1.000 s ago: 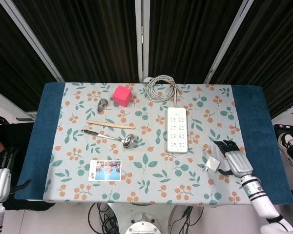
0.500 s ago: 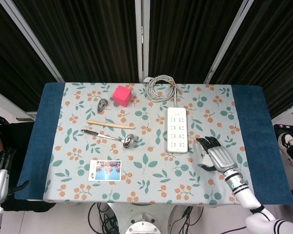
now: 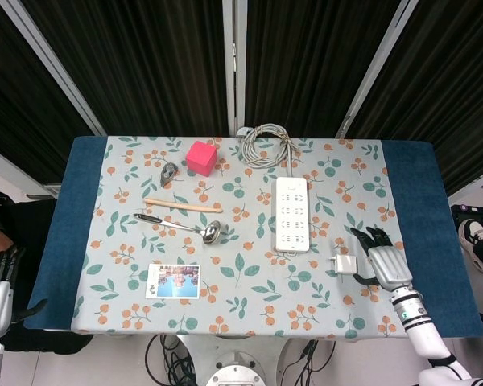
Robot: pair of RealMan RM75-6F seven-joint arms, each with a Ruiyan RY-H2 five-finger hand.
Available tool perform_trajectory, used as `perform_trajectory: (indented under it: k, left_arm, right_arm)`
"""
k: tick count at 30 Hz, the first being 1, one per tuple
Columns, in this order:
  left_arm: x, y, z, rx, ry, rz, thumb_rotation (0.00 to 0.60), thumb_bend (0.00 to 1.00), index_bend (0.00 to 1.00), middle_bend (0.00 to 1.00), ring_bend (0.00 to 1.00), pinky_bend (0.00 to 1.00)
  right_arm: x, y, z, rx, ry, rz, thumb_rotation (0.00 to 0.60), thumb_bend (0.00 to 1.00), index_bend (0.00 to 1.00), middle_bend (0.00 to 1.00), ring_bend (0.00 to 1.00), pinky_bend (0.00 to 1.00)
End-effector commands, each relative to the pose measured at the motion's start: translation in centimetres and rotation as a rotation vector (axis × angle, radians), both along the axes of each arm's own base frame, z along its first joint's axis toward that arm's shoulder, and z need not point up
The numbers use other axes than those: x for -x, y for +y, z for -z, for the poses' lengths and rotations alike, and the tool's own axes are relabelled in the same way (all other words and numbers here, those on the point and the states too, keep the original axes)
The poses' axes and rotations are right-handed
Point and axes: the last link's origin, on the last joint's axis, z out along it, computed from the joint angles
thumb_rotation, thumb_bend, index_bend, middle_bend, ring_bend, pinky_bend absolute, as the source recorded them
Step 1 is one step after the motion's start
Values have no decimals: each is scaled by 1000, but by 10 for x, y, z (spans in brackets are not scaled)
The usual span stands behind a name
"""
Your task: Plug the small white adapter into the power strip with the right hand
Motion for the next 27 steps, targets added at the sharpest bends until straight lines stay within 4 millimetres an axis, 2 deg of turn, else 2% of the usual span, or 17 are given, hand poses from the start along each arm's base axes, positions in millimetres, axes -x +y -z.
perform_trajectory:
  k: [1,7,12,15,21,27]
  left_arm:
    - [0,0,0,-1,1,0,600,46,62,0,0,0]
    - [0,-2,0,-3,-1,-5,600,47,62,0,0,0]
    - [1,-4,0,-3,-2,-7,600,46,62,0,0,0]
    - [1,-5,0,-6,-4,-9,600,47,62,0,0,0]
    - [4,-7,-1,-10,-6,-17,600,46,62,0,0,0]
    - [5,-8,-1,-10,-8,-19,600,46,62,0,0,0]
  right_arm:
    - [1,-1,-1,5,1,5,600,85,49,156,0,0]
    - [-4,4,3,-33,9,-22,600,85,88,176,0,0]
    - [-3,4,8,-46,35,-26,600,103,259,214,0,0]
    - [-2,3,11,-49,47,-24,600,113,316,219,0,0]
    - [-3,2,15,-48,49,-31,600,113,358,222,0,0]
    - [-7,5,10,-21,46,-60,600,114,359,224,0,0]
